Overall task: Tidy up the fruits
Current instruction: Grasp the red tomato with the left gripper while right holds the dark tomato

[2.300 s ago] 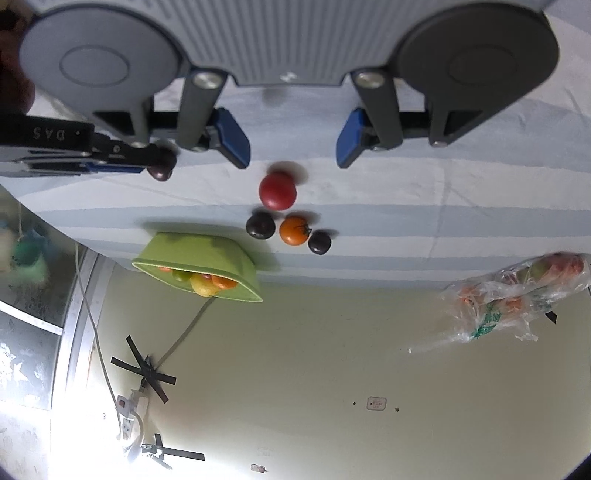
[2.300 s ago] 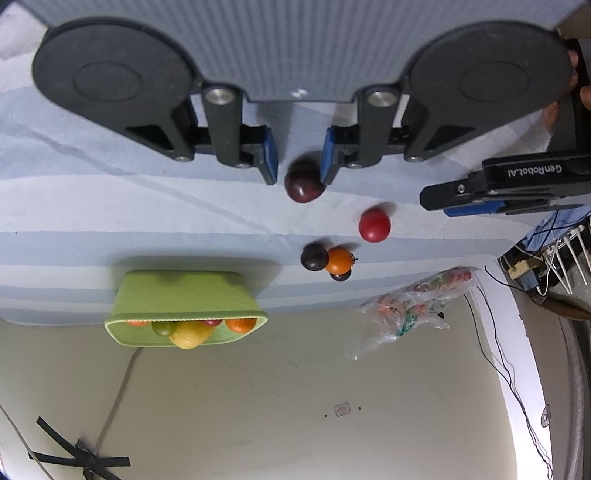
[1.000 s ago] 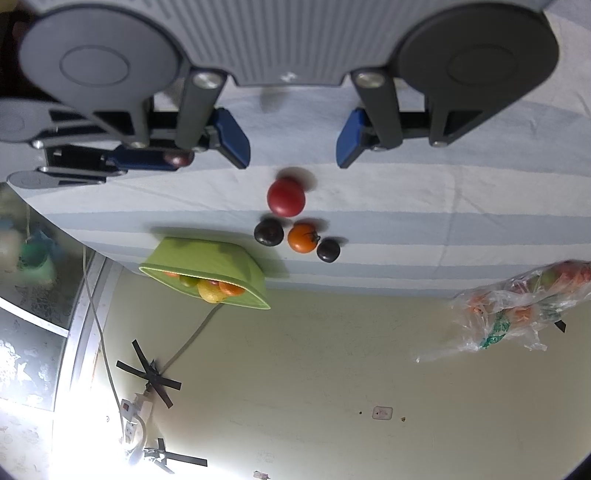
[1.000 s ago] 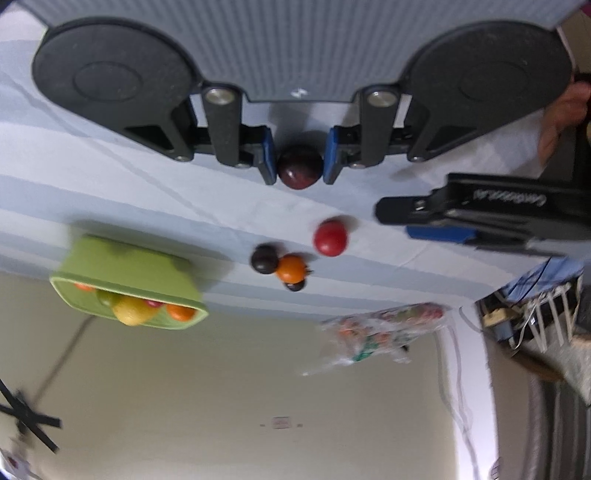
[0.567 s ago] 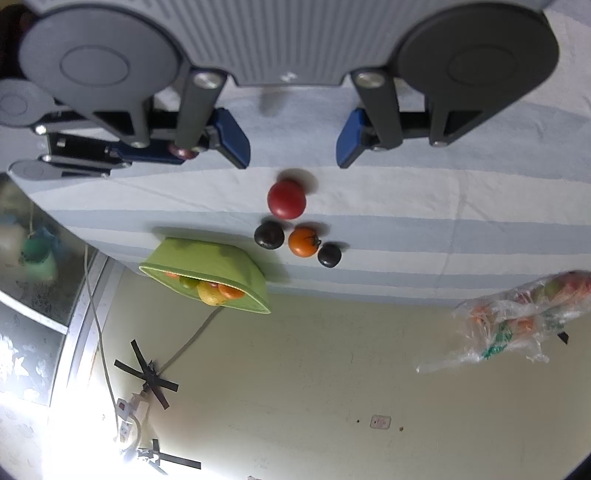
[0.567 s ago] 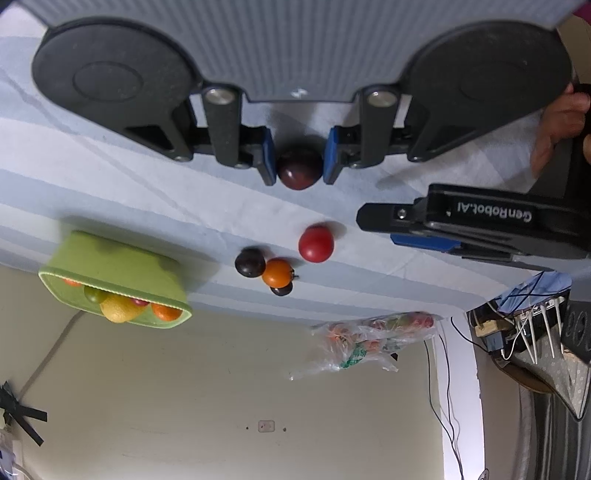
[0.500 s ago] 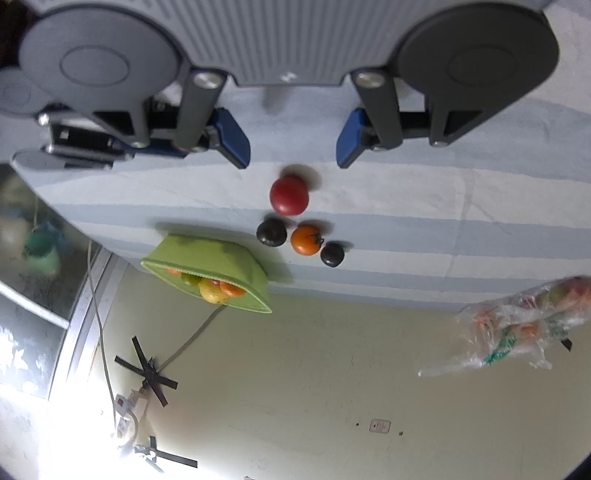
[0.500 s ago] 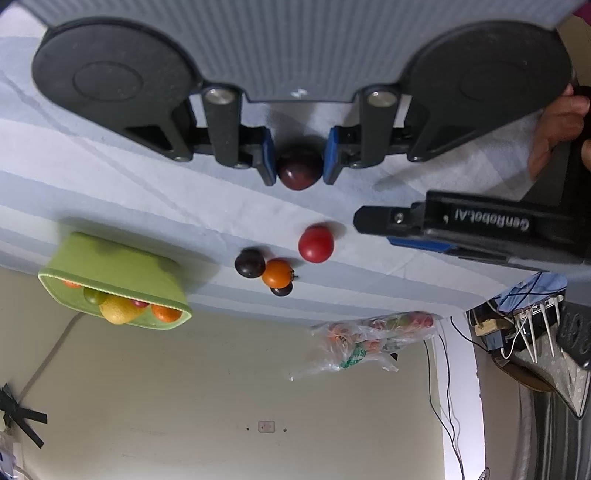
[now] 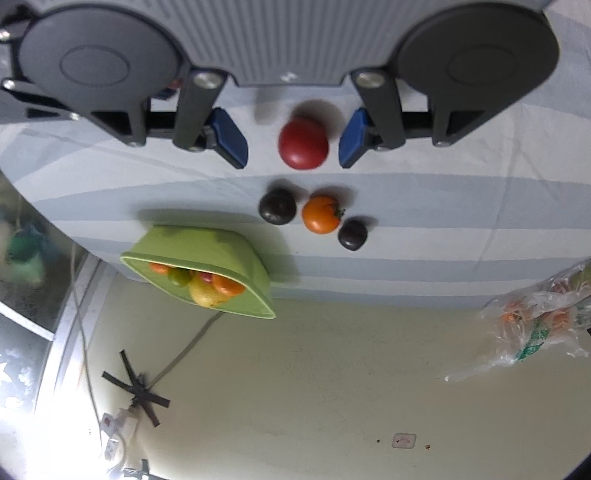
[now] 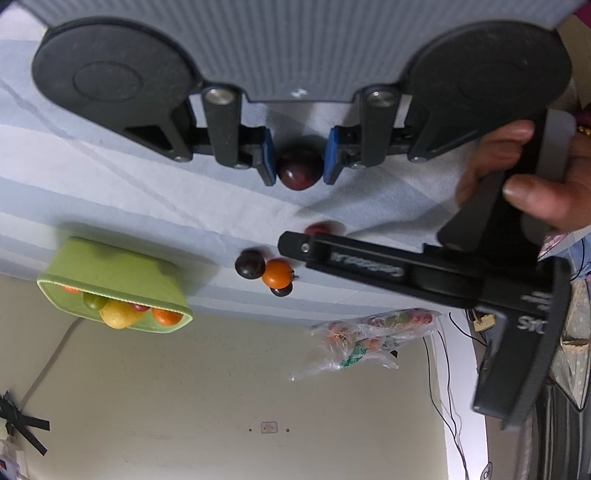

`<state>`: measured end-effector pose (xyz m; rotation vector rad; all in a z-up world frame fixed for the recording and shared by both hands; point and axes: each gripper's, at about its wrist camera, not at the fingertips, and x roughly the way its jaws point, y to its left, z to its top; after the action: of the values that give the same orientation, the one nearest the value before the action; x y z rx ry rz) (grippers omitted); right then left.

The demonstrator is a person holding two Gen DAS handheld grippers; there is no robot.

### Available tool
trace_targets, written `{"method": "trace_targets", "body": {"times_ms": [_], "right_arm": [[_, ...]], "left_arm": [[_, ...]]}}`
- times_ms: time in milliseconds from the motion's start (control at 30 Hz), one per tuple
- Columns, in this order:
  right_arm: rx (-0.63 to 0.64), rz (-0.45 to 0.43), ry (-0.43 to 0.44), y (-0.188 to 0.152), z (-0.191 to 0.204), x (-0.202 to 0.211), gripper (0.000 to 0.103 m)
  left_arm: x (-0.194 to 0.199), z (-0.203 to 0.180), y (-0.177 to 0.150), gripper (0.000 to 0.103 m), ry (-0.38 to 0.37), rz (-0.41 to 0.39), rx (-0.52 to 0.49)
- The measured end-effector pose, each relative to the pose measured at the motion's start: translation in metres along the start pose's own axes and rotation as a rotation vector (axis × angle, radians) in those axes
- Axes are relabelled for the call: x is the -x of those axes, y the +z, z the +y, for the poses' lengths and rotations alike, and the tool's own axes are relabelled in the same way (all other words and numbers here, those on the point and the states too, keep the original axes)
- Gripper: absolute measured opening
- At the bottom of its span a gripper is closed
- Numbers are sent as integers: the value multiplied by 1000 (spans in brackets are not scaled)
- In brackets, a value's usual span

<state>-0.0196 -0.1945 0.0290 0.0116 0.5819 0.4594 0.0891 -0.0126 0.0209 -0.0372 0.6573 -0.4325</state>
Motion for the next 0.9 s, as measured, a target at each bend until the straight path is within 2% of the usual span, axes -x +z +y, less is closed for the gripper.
{"method": "trace_targets", "body": {"times_ms": [67, 100, 300, 467, 600, 767, 900], "right_arm": [[1, 0, 0, 0, 0, 0, 30], [1, 0, 0, 0, 0, 0, 30], [-10, -13, -11, -3, -3, 8, 30], [-41, -29, -52, -8, -13, 24, 30], [-24, -18, -79, -15, -14, 30, 30], [-7, -9, -85, -17, -13, 28, 31], [-5, -7, -85, -18, -13, 28, 32]], "left_arm": [[-1, 2, -1, 42, 6, -3, 8], [0, 3, -2, 30, -7, -2, 8], [25, -4, -17, 30, -59, 8, -33], [55, -14, -35, 30, -152, 13, -39], [58, -29, -47, 30, -203, 29, -58], [54, -38, -54, 32, -178, 26, -96], [57, -36, -56, 39, -161, 19, -80]]}}
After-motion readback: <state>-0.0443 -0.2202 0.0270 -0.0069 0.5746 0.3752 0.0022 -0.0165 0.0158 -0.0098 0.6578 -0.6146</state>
